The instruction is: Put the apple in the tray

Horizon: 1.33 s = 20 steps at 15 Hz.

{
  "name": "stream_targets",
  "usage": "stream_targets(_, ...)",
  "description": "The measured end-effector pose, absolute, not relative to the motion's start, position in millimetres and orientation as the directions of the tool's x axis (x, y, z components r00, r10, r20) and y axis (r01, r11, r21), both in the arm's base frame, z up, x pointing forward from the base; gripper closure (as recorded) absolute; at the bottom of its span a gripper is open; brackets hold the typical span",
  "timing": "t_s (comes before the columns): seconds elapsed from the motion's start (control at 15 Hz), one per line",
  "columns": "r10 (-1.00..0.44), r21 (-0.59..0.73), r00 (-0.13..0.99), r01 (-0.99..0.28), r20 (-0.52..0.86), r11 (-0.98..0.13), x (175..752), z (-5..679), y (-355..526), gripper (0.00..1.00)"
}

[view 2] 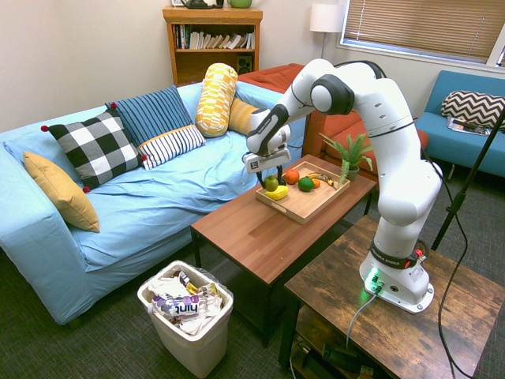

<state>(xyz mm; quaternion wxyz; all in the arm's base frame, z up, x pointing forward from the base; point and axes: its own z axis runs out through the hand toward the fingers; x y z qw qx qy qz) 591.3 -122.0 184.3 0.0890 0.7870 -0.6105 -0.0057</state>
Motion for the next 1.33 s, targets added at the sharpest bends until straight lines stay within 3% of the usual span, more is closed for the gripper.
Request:
stream_targets(0.4, -0.981, 0.161, 0.156, -0.978, 0.116, -0.136, 532, 150, -186, 1.00)
stream_targets(0.87, -0.988, 0.152, 0.133, -0.981, 0.081, -0.120, 519, 114, -189, 1.00)
stream_targets(0.93, -0.988, 0.145, 0.132, -0.982, 0.078, -0.120, 519, 112, -191, 0.00)
stream_targets(1.33, -0.988, 0.128, 0.143, -0.983, 0.053, -0.135, 516, 113, -200, 0.00)
